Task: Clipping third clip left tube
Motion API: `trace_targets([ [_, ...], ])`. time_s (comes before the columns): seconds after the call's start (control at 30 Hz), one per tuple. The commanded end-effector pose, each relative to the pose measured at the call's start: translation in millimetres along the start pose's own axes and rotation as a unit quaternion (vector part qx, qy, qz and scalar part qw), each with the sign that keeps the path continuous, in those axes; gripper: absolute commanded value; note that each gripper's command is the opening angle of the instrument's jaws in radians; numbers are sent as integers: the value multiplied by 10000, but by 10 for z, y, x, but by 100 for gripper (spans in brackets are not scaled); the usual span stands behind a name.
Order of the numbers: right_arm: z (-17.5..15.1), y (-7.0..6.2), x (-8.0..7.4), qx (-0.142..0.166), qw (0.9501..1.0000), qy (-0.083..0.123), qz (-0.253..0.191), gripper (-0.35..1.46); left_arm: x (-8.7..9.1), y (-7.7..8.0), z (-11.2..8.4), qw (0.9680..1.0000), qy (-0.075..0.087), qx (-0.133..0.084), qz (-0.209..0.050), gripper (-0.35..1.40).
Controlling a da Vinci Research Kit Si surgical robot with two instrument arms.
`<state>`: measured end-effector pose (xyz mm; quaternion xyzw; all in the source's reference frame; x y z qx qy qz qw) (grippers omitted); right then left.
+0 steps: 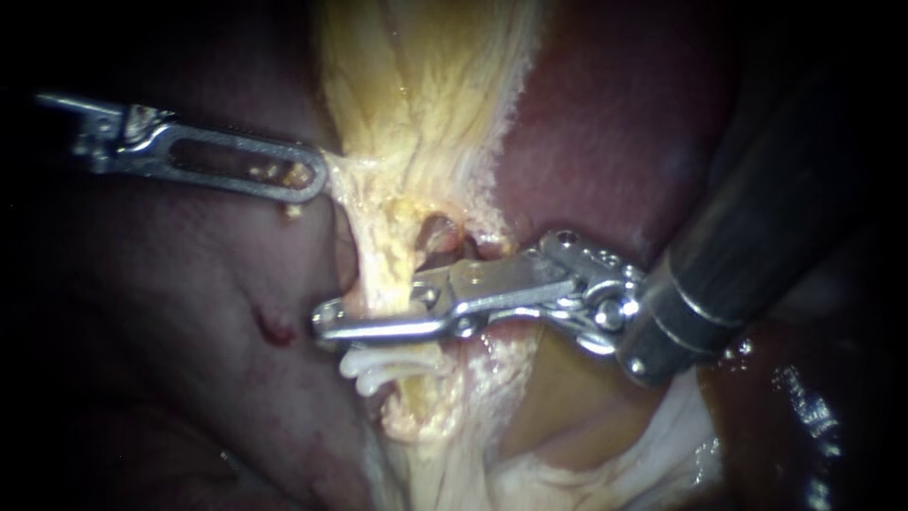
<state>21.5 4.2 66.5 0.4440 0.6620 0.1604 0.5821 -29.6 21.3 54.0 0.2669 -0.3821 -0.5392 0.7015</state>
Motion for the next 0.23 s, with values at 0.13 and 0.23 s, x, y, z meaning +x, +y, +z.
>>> trace_targets([
  [0.13, 0, 1, -1, -12, 10000, 1, -6, -35, 0, 0, 0, 10000, 0, -1, 0, -35],
  [0.23, -2, 3, -1, -13, 10000, 3, -7, -35, 0, 0, 0, 10000, 0, -1, 0, -35],
])
